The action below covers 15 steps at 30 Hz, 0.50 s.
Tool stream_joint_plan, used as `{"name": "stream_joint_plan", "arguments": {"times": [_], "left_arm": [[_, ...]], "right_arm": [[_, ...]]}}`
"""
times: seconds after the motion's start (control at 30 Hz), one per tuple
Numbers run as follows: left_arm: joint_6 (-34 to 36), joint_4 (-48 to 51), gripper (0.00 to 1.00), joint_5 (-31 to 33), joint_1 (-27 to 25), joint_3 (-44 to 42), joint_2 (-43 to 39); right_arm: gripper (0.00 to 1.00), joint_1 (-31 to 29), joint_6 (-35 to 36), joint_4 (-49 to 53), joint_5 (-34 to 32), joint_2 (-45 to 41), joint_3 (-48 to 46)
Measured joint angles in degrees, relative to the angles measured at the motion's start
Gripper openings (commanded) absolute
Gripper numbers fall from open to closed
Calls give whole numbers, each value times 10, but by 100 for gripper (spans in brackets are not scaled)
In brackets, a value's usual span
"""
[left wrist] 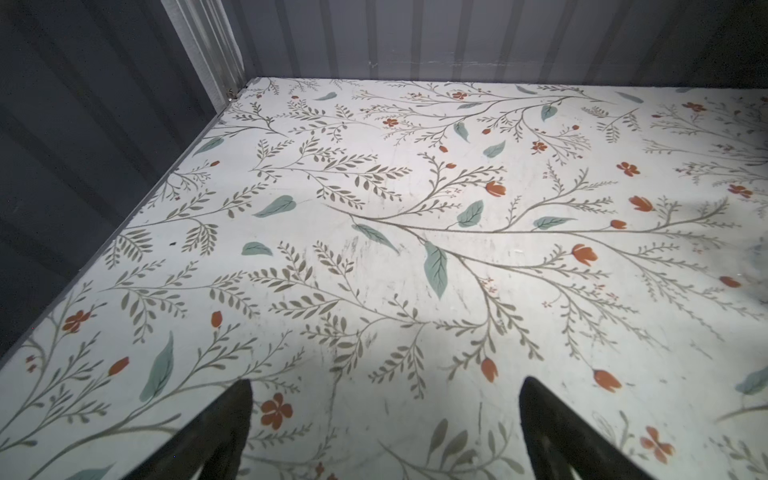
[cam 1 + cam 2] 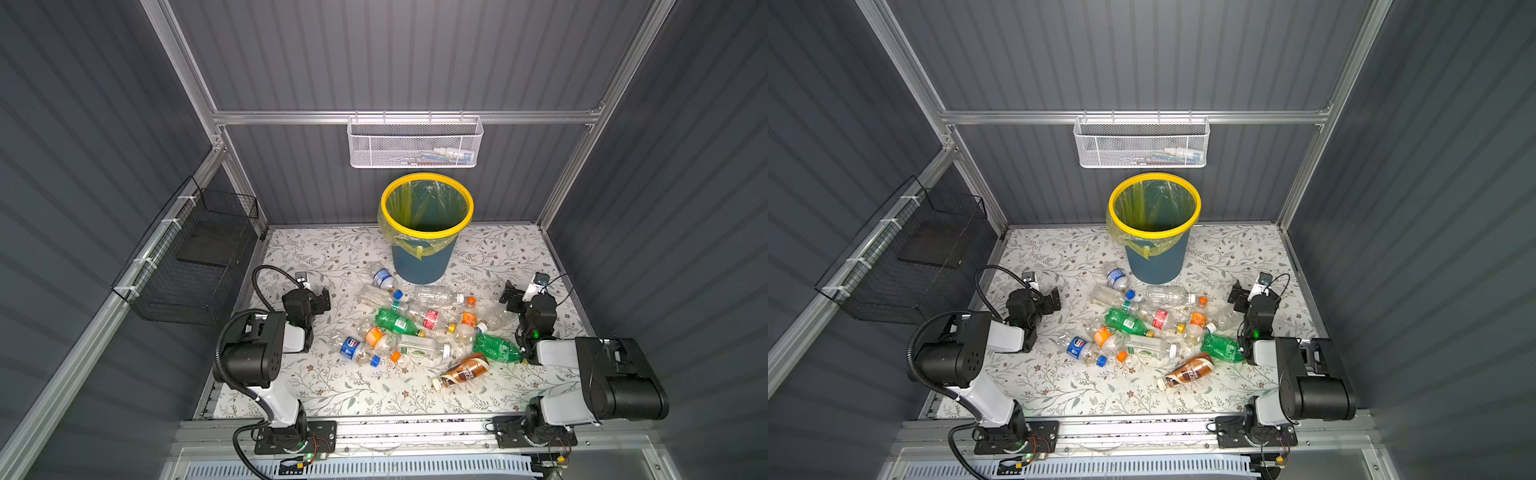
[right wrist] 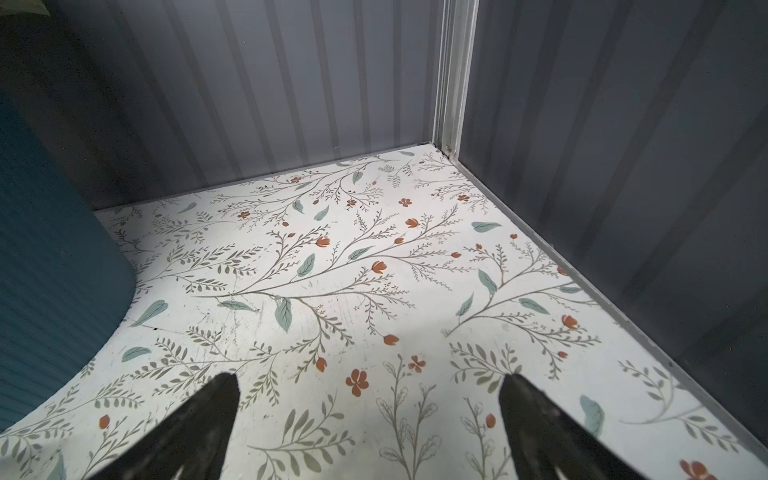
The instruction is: Throw the plastic bottles in the bin
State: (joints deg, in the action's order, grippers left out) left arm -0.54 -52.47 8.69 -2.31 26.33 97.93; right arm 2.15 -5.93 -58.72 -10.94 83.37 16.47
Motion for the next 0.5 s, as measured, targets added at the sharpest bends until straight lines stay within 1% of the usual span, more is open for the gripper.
{"name": "stream_joint_plan", "arguments": {"times": [0.5], "left_arm": [[4, 8, 100, -13, 0, 0, 0]], "right_arm": [[99, 0, 0, 0, 0, 0, 0]]}}
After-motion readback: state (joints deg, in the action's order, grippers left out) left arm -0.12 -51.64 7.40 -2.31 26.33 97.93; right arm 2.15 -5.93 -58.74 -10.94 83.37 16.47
